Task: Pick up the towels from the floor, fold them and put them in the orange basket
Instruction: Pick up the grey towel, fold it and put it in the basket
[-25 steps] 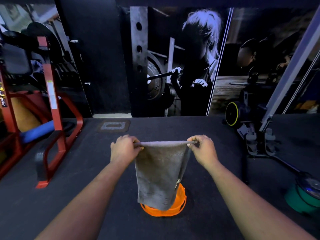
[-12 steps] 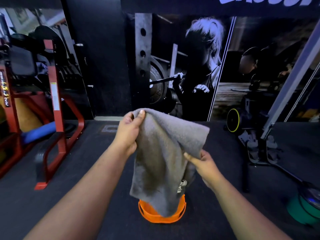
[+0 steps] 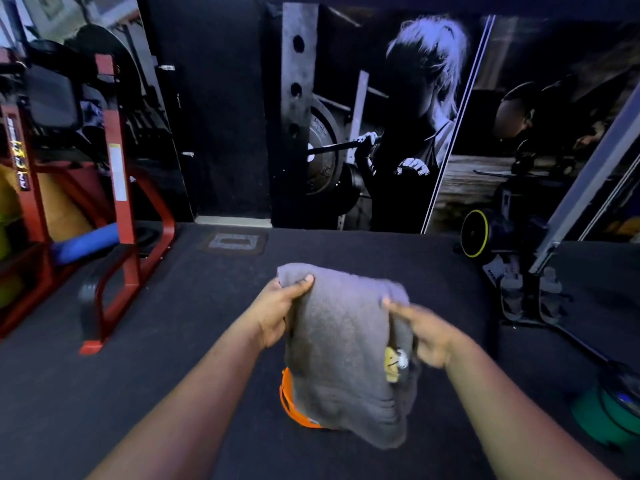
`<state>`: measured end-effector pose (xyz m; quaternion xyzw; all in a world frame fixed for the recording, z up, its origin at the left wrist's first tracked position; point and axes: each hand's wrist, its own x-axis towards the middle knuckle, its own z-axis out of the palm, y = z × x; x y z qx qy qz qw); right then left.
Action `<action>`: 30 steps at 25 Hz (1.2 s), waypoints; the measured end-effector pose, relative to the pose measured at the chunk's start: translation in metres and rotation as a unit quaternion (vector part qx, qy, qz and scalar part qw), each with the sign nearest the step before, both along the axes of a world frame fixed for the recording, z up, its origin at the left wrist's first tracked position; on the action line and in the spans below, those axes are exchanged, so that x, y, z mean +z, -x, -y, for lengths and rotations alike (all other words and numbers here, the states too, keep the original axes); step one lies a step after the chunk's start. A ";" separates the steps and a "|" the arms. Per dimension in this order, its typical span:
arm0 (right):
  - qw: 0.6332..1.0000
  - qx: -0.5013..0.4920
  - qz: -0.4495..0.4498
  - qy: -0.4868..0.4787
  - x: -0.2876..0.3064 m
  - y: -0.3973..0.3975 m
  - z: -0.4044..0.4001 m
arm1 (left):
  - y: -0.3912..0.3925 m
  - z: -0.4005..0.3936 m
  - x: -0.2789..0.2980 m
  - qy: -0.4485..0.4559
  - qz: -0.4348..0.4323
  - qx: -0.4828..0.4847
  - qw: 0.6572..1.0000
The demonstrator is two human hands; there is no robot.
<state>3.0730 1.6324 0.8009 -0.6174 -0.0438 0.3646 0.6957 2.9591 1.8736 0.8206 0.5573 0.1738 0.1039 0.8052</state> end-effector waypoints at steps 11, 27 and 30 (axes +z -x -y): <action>0.951 -0.161 0.238 0.114 -0.018 -0.015 -0.032 | -0.011 -0.030 -0.012 -0.059 -0.014 0.009 0.998; 0.860 0.055 0.434 0.263 -0.030 -0.030 -0.017 | -0.018 -0.043 -0.053 -0.270 -0.071 -0.092 0.956; 0.775 0.131 0.474 0.398 -0.034 -0.034 -0.012 | -0.029 -0.033 -0.052 -0.525 -0.149 -0.071 0.835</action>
